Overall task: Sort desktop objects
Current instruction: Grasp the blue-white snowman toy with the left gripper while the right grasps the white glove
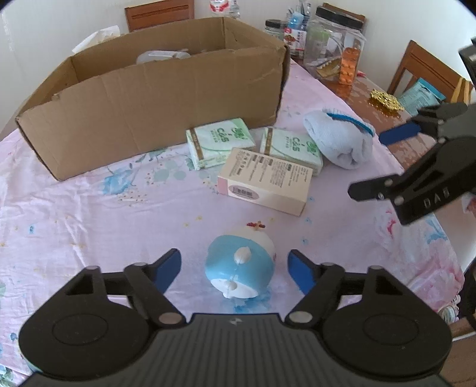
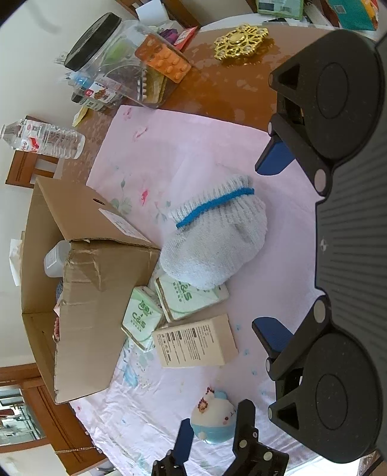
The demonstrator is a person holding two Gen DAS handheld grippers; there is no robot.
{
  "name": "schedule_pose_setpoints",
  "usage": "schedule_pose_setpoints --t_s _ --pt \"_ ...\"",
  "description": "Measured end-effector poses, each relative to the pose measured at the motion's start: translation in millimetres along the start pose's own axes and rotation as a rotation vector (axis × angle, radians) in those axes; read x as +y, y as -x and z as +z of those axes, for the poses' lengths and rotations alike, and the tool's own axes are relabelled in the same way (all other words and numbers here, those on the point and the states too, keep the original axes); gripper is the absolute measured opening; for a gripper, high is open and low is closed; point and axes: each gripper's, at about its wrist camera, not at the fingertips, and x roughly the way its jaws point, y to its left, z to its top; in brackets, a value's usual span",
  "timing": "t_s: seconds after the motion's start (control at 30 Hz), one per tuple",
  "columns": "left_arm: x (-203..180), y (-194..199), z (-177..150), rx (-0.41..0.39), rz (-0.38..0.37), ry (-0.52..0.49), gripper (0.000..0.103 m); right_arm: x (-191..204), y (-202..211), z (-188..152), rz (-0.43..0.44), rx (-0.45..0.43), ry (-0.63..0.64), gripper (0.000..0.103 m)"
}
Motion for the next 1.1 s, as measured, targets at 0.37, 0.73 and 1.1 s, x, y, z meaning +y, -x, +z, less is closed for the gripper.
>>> schedule_pose_setpoints --t_s 0.37,0.73,1.1 --pt "2 -2 -1 -0.005 -0.047 0.011 0.053 -7 -16 16 0.004 -0.006 0.111 0.103" --pt "7 -4 2 -0.003 -0.055 0.019 0.05 -11 -32 30 0.06 0.012 0.213 0.089" --pt "3 -4 6 0.001 -0.081 -0.013 0.045 -13 -32 35 0.103 0.037 0.212 0.075"
